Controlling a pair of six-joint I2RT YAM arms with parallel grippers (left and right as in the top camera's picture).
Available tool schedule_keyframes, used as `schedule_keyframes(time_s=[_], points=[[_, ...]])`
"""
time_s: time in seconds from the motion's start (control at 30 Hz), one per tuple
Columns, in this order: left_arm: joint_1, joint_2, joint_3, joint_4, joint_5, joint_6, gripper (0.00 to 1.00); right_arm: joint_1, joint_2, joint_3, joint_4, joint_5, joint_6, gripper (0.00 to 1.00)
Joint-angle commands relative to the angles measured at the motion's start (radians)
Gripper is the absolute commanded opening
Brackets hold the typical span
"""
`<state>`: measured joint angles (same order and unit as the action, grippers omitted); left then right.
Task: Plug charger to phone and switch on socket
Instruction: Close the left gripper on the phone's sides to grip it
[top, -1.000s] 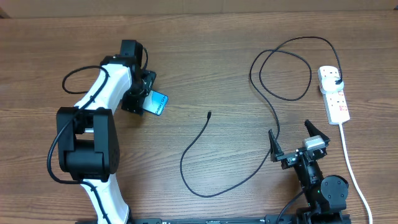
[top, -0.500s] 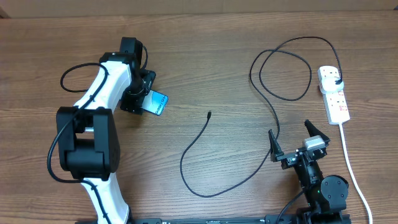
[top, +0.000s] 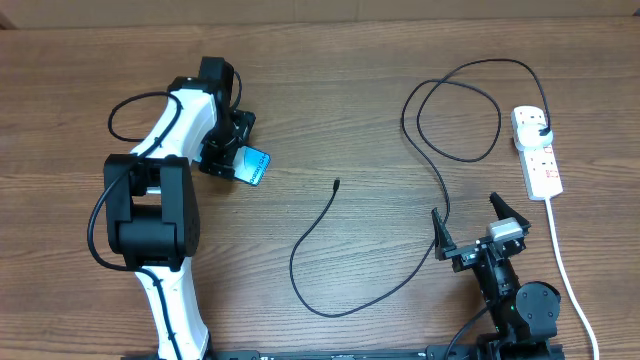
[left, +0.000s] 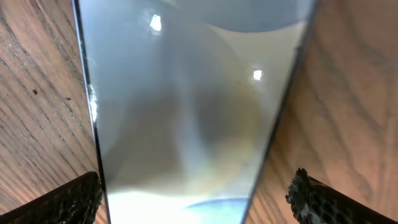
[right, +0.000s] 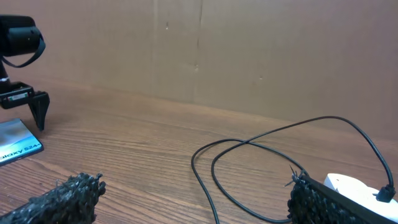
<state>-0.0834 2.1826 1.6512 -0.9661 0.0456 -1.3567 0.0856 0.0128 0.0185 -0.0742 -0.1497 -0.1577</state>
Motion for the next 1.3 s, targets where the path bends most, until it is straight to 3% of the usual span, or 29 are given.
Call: schedule_keyframes(time_s=[0.0,1.27], points=[[-0.005,0.016,0.027,-0.017,-0.01,0.025,1.0,0.005,-0.01,-0.011,0.005,0.002,-0.001,1.0],[-0.008,0.097,0.017,-0.04,-0.019,0.025,1.0,0.005,-0.01,-0.011,0.005,0.002,-0.001,1.0]])
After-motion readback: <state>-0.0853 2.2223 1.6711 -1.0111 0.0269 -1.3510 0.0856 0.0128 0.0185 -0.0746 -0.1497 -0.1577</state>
